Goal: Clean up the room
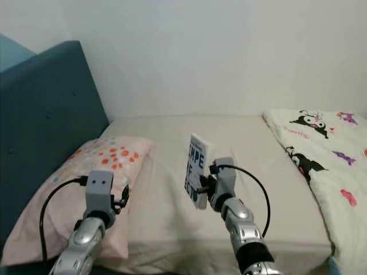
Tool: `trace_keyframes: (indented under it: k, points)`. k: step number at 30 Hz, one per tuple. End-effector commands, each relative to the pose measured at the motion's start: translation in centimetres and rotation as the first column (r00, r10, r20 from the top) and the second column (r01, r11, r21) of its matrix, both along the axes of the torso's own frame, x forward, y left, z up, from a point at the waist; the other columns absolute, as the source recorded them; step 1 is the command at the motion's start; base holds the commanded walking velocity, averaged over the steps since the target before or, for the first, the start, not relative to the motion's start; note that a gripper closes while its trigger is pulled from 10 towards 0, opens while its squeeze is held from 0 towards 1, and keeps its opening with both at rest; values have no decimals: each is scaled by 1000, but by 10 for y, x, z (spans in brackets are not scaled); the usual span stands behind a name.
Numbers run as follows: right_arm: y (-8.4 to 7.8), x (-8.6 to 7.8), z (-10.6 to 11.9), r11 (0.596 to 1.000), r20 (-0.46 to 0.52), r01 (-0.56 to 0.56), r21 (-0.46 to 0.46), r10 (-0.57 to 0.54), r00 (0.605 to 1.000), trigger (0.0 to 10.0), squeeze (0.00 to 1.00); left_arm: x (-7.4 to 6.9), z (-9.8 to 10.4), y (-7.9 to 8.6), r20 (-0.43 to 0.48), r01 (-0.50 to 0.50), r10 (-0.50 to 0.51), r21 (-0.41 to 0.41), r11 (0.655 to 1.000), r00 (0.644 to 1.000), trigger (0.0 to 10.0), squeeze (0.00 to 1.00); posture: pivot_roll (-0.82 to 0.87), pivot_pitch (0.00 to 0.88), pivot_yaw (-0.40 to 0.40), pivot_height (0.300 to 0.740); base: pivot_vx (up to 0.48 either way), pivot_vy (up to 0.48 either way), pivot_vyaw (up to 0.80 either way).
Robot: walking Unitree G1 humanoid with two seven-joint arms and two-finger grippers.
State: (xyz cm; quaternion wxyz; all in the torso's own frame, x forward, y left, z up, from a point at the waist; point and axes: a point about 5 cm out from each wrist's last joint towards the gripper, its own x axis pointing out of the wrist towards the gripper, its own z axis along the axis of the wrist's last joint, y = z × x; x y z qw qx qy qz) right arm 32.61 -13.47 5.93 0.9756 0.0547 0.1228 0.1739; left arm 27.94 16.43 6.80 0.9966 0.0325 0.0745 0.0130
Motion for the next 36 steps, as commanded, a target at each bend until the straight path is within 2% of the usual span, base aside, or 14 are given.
trace_keyframes:
  k: [1,5,22,28,30,31,33,34,35,36]
  points:
    - [3,2,5,1000,19,-9,15,9,1000,10000,0,-3,-6,0,-31,-2,2,-1,1000,1000,10000,0,-9,0,8,625,0,0,0]
    - [3,1,5,1000,20,-10,17,9,1000,10000,0,-4,-6,-2,-32,9,-9,0,1000,999,10000,0,-10,0,10,610,0,0,0]
    - [2,0,5,999,15,-15,34,15,1000,10000,0,-4,-5,-6,-39,47,-47,-2,999,998,10000,0,-6,0,11,610,0,0,0]
    - [6,7,16,993,26,-102,58,101,995,10000,0,-6,-4,0,-37,27,-27,5,1000,999,10000,0,-4,0,10,590,0,0,0]
    - [15,13,32,951,37,-305,49,303,952,10000,0,-6,-2,10,-27,-4,4,9,1000,1000,10000,0,2,0,1,590,0,0,0]
    - [15,13,32,951,37,-305,49,303,952,10000,0,-6,-2,10,-27,-4,4,9,1000,1000,10000,0,2,0,1,590,0,0,0]
    - [15,17,50,862,41,-506,29,504,862,10000,0,-7,1,20,-15,-31,31,11,999,999,10000,0,10,0,-7,590,0,0,0]
    - [15,17,50,862,41,-506,29,504,862,10000,0,-7,1,20,-15,-31,31,11,999,999,10000,0,10,0,-7,590,0,0,0]
    - [13,18,56,833,41,-553,22,551,833,10000,0,-7,3,23,-11,-39,39,12,999,999,10000,0,11,0,-9,590,0,0,0]
    - [7,21,63,788,24,-616,1,616,787,10000,0,-7,5,29,-3,-53,53,11,999,999,10000,0,17,7,-17,590,0,0,0]
